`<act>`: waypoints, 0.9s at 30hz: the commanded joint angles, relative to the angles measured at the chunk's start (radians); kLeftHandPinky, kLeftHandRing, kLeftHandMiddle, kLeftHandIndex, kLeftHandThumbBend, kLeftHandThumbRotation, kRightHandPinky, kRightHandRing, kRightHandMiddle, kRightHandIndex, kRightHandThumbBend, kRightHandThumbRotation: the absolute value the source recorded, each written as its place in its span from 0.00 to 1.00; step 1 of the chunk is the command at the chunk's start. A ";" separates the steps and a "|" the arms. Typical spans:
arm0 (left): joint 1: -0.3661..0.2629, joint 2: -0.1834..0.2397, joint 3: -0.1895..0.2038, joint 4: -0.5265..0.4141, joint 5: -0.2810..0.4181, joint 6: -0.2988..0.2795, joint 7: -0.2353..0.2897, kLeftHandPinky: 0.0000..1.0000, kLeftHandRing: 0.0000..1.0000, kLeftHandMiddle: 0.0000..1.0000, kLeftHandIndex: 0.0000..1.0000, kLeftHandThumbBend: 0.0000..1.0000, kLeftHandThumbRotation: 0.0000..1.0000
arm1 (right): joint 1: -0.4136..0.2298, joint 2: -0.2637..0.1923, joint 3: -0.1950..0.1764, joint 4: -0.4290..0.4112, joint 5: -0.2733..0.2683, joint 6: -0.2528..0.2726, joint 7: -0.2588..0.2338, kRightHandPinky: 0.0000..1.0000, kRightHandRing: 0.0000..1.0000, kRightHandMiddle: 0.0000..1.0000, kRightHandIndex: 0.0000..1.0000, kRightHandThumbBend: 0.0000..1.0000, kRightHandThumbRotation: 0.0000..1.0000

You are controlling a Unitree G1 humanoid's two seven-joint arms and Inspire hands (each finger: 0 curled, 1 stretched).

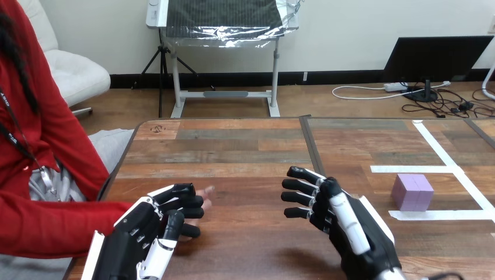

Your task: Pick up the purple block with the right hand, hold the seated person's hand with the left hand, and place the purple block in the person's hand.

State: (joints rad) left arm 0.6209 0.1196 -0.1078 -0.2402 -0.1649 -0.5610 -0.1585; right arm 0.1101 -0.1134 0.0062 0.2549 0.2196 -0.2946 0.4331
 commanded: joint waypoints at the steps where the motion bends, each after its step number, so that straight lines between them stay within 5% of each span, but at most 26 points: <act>1: -0.117 -0.029 0.008 -0.008 0.004 -0.007 0.002 0.56 0.66 0.68 0.68 0.44 0.63 | -0.213 -0.055 -0.032 0.120 -0.063 -0.078 -0.021 0.70 0.79 0.81 0.82 0.65 0.90; 15: -0.118 -0.027 0.009 -0.009 0.003 -0.006 0.001 0.55 0.66 0.67 0.68 0.44 0.63 | -0.468 -0.149 -0.051 0.460 -0.190 -0.220 -0.109 0.74 0.81 0.83 0.84 0.59 0.90; 27: -0.108 -0.027 0.010 -0.010 0.011 -0.018 0.002 0.56 0.67 0.68 0.69 0.40 0.63 | -0.638 -0.225 -0.039 0.646 -0.281 -0.228 -0.222 0.74 0.80 0.81 0.83 0.65 0.89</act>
State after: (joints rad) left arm 0.6236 0.1204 -0.1068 -0.2400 -0.1644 -0.5595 -0.1586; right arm -0.2328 -0.2634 -0.0048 0.7303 -0.0038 -0.4284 0.3051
